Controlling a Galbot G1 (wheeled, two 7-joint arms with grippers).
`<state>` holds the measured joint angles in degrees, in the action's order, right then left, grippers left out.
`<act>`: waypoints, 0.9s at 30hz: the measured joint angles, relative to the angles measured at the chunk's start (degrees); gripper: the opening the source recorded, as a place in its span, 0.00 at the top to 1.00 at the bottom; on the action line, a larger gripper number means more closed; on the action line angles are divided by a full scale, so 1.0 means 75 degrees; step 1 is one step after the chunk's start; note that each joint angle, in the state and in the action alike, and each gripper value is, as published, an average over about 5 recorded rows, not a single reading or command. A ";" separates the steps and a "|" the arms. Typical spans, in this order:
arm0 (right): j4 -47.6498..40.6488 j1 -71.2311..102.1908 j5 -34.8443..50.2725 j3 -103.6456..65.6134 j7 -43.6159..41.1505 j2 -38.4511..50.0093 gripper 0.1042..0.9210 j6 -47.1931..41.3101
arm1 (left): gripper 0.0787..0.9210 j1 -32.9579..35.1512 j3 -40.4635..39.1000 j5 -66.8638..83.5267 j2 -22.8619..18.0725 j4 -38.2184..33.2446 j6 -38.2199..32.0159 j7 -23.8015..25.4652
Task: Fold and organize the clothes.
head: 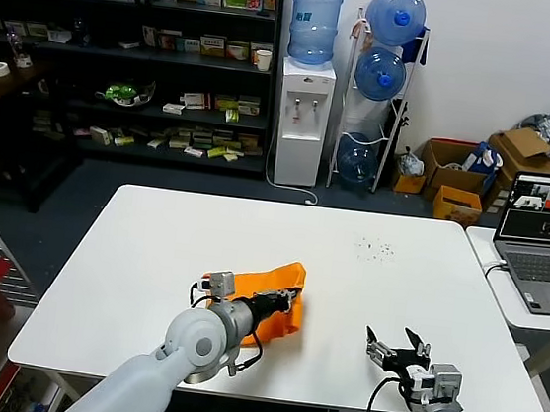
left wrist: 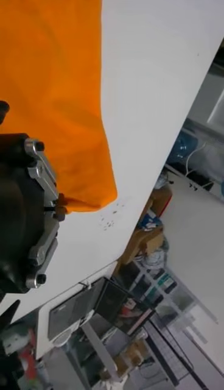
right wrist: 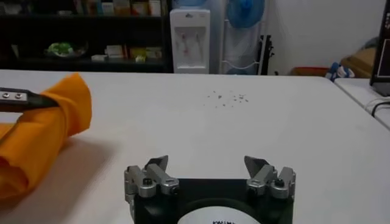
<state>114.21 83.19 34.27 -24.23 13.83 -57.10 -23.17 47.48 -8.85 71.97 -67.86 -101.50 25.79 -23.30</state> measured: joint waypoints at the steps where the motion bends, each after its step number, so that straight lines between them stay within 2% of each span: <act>1: -0.0011 0.0000 -0.0001 -0.0004 -0.0013 0.0002 0.12 0.0022 | 0.96 -0.0019 -0.0033 -0.0041 -0.0043 0.0042 -0.0001 0.0013; 10: -0.0132 -0.0052 -0.0029 -0.0002 -0.0135 0.0009 0.12 0.0266 | 0.67 -0.0025 -0.0139 -0.0237 -0.0182 -0.0001 0.0003 0.0144; 16: -0.0240 -0.0054 -0.0106 -0.0045 -0.0311 0.0073 0.12 0.0549 | 0.46 0.0319 0.0229 -0.0490 0.0031 -0.0520 0.0048 0.0351; 21: -0.0316 0.0010 -0.0224 -0.0159 -0.0660 0.0077 0.12 0.1013 | 0.29 0.1207 0.1094 -0.1420 0.0391 -0.1049 -0.0287 0.0990; 27: -0.0483 0.0085 -0.0384 -0.0385 -0.1175 -0.0064 0.12 0.1630 | 0.13 0.2916 0.2614 -0.3247 0.0470 -0.1382 -0.1439 0.2067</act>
<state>110.59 83.83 31.40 -27.12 5.02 -57.58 -10.94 69.35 10.75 47.61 -64.33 -111.86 15.00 -7.80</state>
